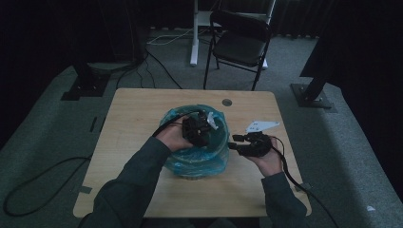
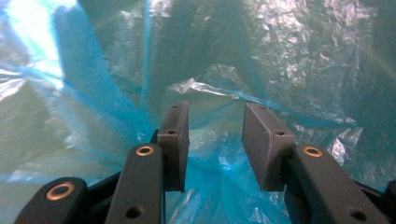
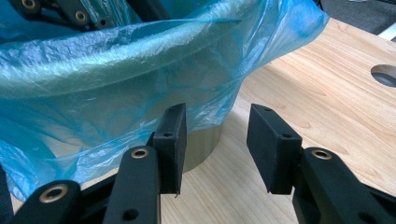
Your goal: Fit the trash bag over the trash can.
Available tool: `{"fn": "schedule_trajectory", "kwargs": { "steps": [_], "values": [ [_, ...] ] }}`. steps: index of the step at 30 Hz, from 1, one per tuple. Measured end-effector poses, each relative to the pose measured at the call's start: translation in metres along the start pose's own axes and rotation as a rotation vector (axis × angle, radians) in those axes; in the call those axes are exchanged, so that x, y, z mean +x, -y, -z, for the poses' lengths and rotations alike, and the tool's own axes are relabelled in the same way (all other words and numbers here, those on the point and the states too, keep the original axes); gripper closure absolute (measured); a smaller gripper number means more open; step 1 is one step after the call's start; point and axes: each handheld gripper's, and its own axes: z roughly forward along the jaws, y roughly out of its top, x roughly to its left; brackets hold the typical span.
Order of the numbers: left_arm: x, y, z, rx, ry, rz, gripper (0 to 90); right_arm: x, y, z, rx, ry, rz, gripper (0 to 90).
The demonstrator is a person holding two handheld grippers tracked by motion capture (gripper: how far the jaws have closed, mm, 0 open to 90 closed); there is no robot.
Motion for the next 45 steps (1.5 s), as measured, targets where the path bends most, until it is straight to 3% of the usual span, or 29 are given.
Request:
{"fn": "schedule_trajectory", "kwargs": {
  "steps": [19,28,40,45],
  "values": [
    [-0.007,-0.009,-0.007,0.036,0.015,-0.033,61.2,0.0,0.0,-0.001,0.003,0.001,0.0,56.8],
    [-0.011,-0.017,-0.007,-0.001,0.031,-0.045,60.9,0.0,0.0,0.0,0.001,0.001,-0.002,56.8],
    [-0.017,-0.02,-0.006,-0.048,0.087,-0.063,60.3,0.001,0.001,0.0,0.002,-0.001,-0.002,56.6],
    [-0.017,-0.02,-0.006,-0.048,0.08,-0.066,59.8,0.0,0.001,0.0,0.001,0.0,-0.001,56.6]
  ]
}}
